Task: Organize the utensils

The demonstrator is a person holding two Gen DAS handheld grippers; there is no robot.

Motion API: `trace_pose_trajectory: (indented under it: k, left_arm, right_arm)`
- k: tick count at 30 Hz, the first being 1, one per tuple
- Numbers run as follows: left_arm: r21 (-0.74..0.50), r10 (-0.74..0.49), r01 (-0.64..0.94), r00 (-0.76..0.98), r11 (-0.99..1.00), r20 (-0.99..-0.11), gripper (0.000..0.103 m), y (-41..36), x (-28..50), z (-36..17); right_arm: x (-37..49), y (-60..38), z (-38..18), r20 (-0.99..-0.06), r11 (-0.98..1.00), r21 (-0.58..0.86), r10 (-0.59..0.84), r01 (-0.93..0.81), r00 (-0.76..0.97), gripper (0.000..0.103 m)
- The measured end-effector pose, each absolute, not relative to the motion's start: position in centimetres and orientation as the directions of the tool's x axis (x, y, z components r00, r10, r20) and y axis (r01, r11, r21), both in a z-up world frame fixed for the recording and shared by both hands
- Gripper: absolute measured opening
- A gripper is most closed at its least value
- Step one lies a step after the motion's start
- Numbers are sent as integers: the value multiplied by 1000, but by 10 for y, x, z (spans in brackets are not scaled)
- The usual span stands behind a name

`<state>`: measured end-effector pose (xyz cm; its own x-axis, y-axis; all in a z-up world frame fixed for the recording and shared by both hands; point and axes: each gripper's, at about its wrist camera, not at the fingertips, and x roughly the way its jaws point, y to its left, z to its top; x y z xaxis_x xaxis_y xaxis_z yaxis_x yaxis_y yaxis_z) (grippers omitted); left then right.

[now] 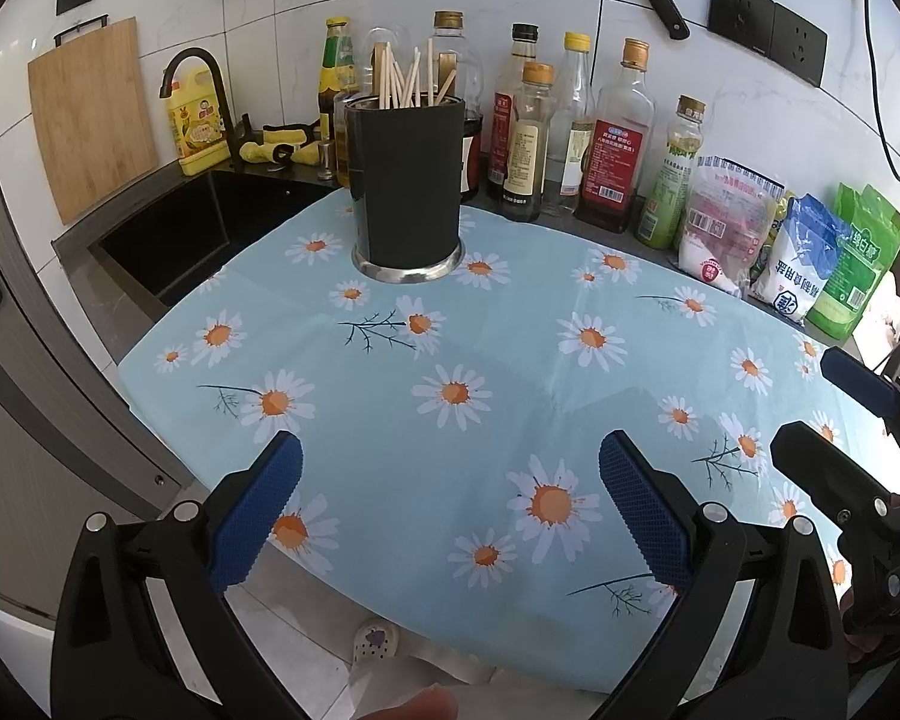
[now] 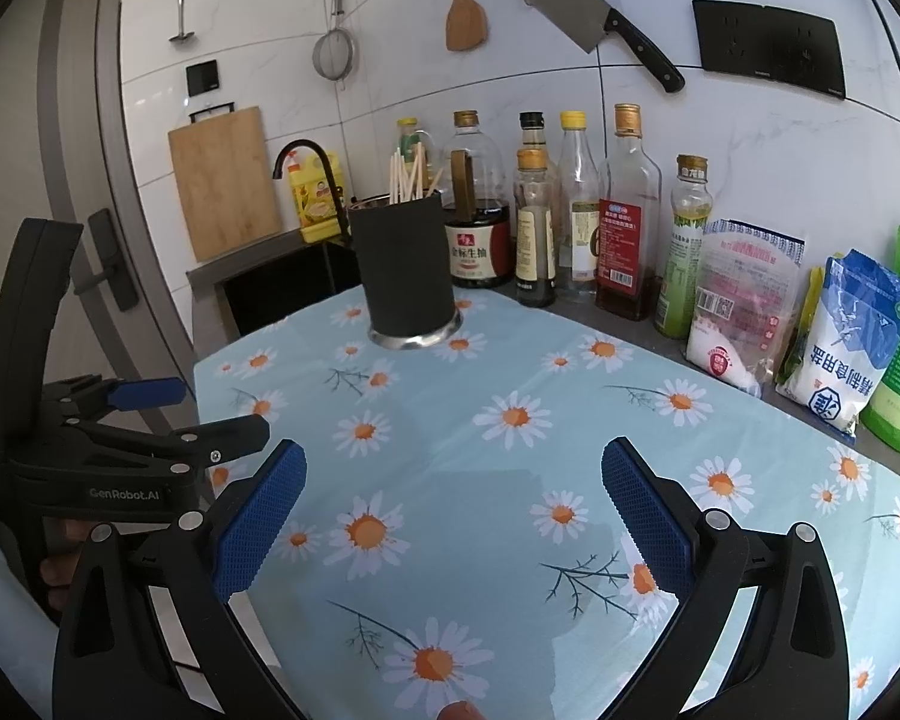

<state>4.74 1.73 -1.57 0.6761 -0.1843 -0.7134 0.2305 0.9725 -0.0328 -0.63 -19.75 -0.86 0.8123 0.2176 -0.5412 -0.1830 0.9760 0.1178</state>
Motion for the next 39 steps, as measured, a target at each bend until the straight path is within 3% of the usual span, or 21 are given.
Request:
trace_pose_trajectory:
  k: [39]
  left_arm:
    - [-26,-173,220,679,975,-713,97,20,40,-14]
  right_arm:
    - [-14,-195,-12,-539,971,124,237,-202,808,95]
